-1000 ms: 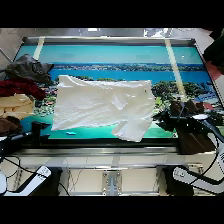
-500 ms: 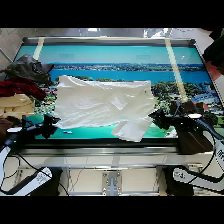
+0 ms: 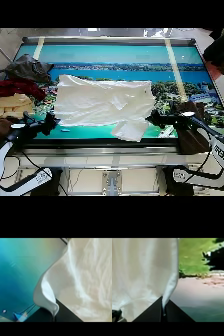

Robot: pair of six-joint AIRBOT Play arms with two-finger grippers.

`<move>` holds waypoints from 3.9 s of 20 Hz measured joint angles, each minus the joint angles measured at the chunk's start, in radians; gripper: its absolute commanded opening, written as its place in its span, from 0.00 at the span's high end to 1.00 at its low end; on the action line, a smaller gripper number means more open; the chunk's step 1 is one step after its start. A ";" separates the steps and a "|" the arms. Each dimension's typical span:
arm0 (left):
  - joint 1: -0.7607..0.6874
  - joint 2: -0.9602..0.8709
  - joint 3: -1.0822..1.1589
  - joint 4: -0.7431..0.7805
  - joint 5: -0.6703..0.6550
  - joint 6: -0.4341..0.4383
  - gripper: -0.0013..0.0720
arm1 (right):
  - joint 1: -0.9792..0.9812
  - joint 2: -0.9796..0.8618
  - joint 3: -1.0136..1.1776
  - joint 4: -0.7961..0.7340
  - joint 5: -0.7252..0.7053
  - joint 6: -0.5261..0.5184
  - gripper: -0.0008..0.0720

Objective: Fold the shirts.

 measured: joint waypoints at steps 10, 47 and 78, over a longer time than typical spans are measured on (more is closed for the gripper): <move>0.396 0.590 0.447 -0.048 -0.470 0.098 0.98 | -0.060 0.703 0.452 -0.241 0.404 0.188 0.97; -0.373 -0.431 1.053 1.050 -0.308 -0.288 0.97 | 0.138 -0.262 0.919 -0.759 0.156 0.295 0.97; 0.038 0.380 0.152 0.827 -0.385 -0.471 0.24 | -0.081 0.431 0.090 -0.690 0.520 0.396 0.29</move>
